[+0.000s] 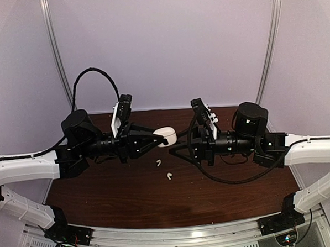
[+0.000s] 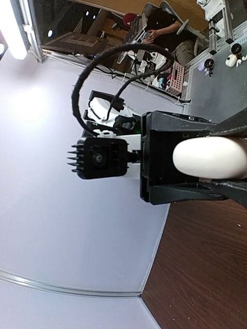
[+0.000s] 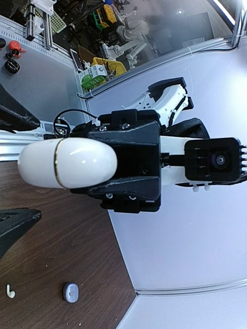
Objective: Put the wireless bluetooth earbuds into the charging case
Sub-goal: Pass from the left arm to the right, then open the charging case.
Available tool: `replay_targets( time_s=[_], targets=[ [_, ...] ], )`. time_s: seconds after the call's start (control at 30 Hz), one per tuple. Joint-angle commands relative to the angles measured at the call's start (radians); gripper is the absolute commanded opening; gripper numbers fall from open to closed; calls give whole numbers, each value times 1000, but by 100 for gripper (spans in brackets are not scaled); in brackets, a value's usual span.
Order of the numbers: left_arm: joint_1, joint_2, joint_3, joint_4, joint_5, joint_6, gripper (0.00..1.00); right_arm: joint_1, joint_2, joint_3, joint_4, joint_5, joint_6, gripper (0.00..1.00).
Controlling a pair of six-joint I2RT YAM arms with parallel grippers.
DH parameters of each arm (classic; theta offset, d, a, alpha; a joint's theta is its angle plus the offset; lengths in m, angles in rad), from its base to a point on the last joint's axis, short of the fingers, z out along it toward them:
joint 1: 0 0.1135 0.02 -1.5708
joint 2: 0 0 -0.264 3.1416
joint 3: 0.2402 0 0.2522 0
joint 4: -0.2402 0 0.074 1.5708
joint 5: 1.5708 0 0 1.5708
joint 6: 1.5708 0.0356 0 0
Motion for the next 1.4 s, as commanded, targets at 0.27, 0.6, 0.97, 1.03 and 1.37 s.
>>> replay_targets(
  time_s=[0.27, 0.6, 0.97, 1.03, 1.37],
  targets=[
    [-16, 34, 19, 62, -8, -1, 2, -1, 9, 64, 15, -14, -24, 40],
    [-18, 45, 15, 114, -4, -26, 2, -1, 23, 45, 52, -34, -6, 43],
    [-17, 46, 24, 65, -9, -7, 16, -1, 16, 50, 34, -32, -20, 17],
    [-18, 35, 38, 1, -29, 17, 31, -1, 10, 50, 19, -29, -31, 15],
    [-18, 19, 104, -212, -96, 87, 44, -1, -1, 50, -70, -40, -108, 12]
  ],
)
